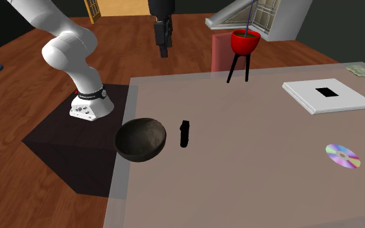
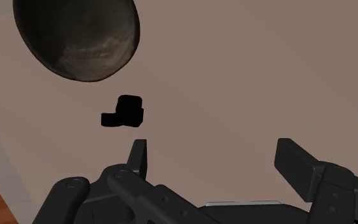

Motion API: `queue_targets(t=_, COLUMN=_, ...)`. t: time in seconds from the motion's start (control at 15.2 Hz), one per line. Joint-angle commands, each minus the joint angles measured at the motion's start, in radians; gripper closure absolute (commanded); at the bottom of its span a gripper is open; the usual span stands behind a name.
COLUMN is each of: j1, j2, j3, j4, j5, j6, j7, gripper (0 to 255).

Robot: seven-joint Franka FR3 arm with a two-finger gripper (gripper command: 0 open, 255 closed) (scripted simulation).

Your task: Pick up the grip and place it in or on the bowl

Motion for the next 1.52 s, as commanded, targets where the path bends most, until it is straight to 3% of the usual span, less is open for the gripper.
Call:
queue_targets(t=0.0, j1=-0.004, j2=0.062, j3=-0.025, j4=-0.001, j5=0.001, j6=0.047, j7=-0.026, gripper=0)
queue_targets(t=0.53, j1=-0.013, j2=0.340, j3=-0.105, j4=0.053, j5=0.045, j6=0.197, j7=-0.133, gripper=0)
queue_targets(t=1.12, j1=-0.050, j2=0.687, j3=-0.142, j4=0.197, j5=0.155, j6=0.304, j7=-0.272, gripper=0)
queue_targets(t=1.45, j1=-0.054, j2=0.723, j3=-0.137, j4=0.168, j5=0.171, j6=0.367, j7=-0.283, gripper=0)
